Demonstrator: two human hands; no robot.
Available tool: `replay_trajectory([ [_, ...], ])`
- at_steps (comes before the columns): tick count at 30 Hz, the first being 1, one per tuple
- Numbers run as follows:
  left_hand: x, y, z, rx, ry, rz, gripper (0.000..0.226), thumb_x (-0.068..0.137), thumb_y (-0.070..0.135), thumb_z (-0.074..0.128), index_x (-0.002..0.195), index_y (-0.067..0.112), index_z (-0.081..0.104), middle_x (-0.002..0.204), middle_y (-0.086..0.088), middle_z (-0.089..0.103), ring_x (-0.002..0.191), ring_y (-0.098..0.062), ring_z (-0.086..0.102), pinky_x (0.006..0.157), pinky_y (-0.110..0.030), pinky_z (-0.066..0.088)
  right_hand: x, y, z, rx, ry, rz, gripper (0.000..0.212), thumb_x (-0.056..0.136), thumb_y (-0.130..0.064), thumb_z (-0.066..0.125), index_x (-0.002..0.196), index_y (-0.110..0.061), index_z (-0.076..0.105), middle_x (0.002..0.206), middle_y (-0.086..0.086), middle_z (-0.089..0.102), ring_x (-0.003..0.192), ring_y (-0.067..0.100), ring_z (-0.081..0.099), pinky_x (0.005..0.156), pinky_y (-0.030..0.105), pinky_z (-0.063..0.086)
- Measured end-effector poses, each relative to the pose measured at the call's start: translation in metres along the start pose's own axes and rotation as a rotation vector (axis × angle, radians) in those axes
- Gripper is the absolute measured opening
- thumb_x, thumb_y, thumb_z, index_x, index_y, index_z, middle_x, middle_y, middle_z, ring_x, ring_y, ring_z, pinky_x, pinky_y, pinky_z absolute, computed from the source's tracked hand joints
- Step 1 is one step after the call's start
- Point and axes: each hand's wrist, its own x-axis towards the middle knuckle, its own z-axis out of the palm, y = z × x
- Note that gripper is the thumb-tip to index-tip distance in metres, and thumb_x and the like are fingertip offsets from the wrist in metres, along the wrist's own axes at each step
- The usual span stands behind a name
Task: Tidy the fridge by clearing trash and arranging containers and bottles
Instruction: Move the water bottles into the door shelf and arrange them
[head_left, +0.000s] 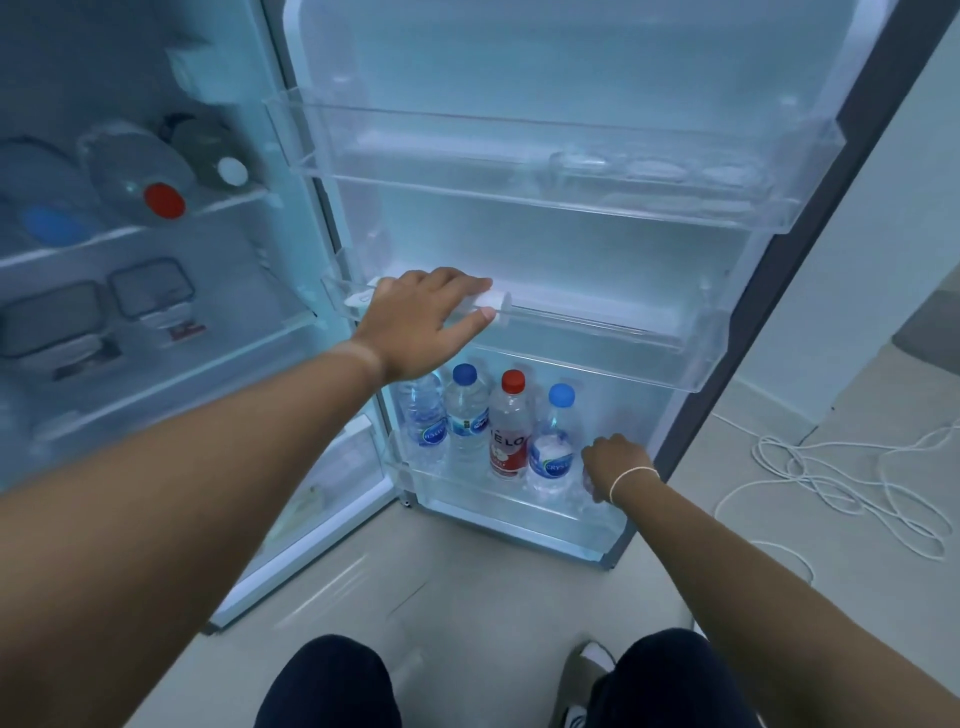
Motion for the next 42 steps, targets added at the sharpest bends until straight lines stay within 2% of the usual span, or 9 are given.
replay_trajectory([
  [7, -0.001, -0.001, 0.001, -0.003, 0.017, 0.008, 0.075, 0.077, 0.067, 0.010, 0.139, 0.036, 0.040, 0.143, 0.005, 0.047, 0.131, -0.021, 0.042, 0.105, -0.040, 0.026, 0.007, -0.007, 0.022, 0.177, 0.128, 0.041, 0.031, 0.095, -0.006, 0.042, 0.123, -0.002, 0.052, 0.129, 0.016, 0.046, 0.120, 0.035, 0.044, 0.090, 0.040, 0.047],
  [15, -0.001, -0.001, 0.003, -0.002, 0.043, 0.013, 0.072, 0.079, 0.065, 0.013, 0.137, 0.036, 0.043, 0.141, 0.006, 0.049, 0.129, -0.021, 0.044, 0.102, -0.039, 0.028, 0.017, -0.005, 0.034, 0.197, 0.208, 0.042, 0.033, 0.098, -0.006, 0.034, 0.128, -0.002, 0.046, 0.136, 0.017, 0.039, 0.121, 0.036, 0.042, 0.088, 0.040, 0.048],
  [23, 0.002, 0.000, 0.005, 0.006, 0.043, 0.005, 0.070, 0.079, 0.064, 0.014, 0.137, 0.037, 0.042, 0.140, 0.007, 0.049, 0.128, -0.021, 0.044, 0.101, -0.039, 0.028, 0.017, 0.000, 0.034, 0.311, 0.213, 0.066, 0.042, 0.095, -0.006, 0.042, 0.137, -0.007, 0.039, 0.142, 0.018, 0.032, 0.124, 0.036, 0.040, 0.100, 0.041, 0.044],
  [31, -0.001, -0.001, 0.003, 0.013, 0.039, 0.017, 0.071, 0.079, 0.065, 0.012, 0.137, 0.037, 0.042, 0.141, 0.006, 0.050, 0.129, -0.021, 0.045, 0.103, -0.041, 0.029, -0.023, 0.012, 0.006, 0.460, 0.293, 0.001, 0.046, 0.094, -0.014, 0.045, 0.139, -0.011, 0.040, 0.140, 0.015, 0.038, 0.122, 0.033, 0.046, 0.097, 0.037, 0.046],
  [37, -0.003, -0.001, 0.001, 0.006, 0.033, 0.016, 0.072, 0.080, 0.065, 0.010, 0.137, 0.038, 0.042, 0.141, 0.007, 0.050, 0.129, -0.021, 0.045, 0.103, -0.040, 0.028, -0.065, 0.042, 0.006, 0.593, 0.311, -0.037, 0.034, 0.091, -0.026, 0.049, 0.121, -0.015, 0.062, 0.121, 0.009, 0.060, 0.109, 0.027, 0.059, 0.089, 0.031, 0.047],
  [42, -0.003, 0.000, 0.001, 0.019, 0.046, 0.010, 0.072, 0.080, 0.065, 0.009, 0.137, 0.037, 0.044, 0.140, 0.006, 0.051, 0.128, -0.020, 0.047, 0.103, -0.041, 0.029, -0.088, 0.086, 0.004, 0.821, 0.441, 0.165, 0.021, 0.086, -0.022, 0.057, 0.085, -0.010, 0.074, 0.090, 0.009, 0.071, 0.083, 0.027, 0.064, 0.072, 0.029, 0.046],
])
